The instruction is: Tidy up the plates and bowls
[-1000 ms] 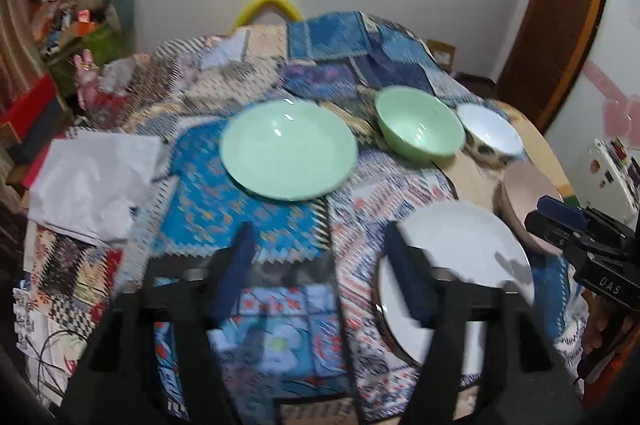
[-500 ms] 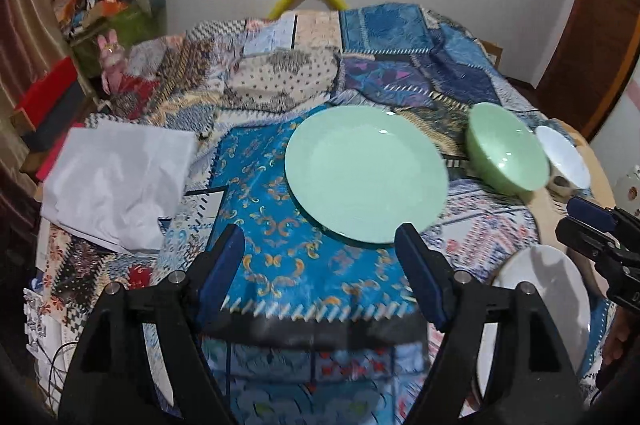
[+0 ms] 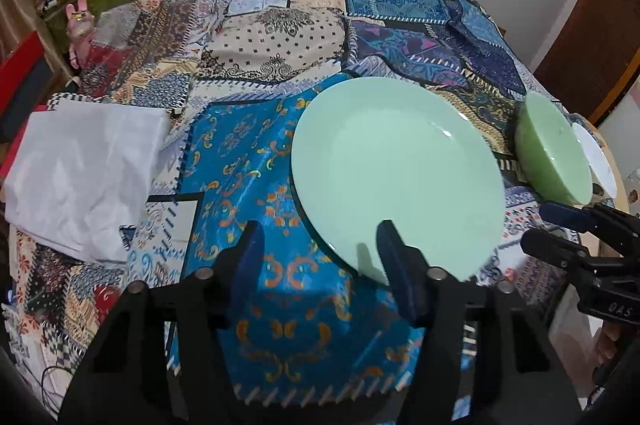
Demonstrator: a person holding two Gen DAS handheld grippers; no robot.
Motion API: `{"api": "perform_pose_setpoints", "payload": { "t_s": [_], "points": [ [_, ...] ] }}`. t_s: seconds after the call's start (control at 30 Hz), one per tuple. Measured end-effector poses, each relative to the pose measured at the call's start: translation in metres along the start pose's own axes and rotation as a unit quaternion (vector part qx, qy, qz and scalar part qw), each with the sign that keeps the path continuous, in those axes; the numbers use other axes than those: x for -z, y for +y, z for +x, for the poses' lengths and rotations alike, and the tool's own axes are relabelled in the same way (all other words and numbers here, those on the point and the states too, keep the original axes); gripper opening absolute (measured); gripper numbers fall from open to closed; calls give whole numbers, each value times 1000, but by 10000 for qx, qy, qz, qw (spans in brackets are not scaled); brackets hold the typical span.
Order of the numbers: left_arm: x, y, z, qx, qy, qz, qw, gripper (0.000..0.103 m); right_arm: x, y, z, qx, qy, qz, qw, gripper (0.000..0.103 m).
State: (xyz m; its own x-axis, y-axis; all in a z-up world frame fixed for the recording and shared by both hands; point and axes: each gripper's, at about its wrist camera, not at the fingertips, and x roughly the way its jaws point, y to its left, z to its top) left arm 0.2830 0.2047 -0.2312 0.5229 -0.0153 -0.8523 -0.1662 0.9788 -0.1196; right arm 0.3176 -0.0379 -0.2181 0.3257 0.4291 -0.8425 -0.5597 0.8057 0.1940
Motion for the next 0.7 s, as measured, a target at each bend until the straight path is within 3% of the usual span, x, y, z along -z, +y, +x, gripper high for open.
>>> {"api": "perform_pose_setpoints", "payload": {
  "t_s": [0.1, 0.17, 0.3, 0.7],
  "points": [
    [-4, 6, 17, 169, 178, -62, 9997, 44, -5, -3, 11, 2, 58, 96, 9999, 51],
    [-5, 8, 25, 213, 213, -87, 9995, 41, -7, -4, 16, 62, 51, 159, 9998, 45],
    [-9, 8, 28, 288, 107, -67, 9995, 41, -8, 7, 22, 90, 93, -54, 9999, 44],
    [-13, 8, 30, 475, 116, -117, 9987, 36, -15, 3, 34, -9, 183, 86, 9998, 37]
  ]
}}
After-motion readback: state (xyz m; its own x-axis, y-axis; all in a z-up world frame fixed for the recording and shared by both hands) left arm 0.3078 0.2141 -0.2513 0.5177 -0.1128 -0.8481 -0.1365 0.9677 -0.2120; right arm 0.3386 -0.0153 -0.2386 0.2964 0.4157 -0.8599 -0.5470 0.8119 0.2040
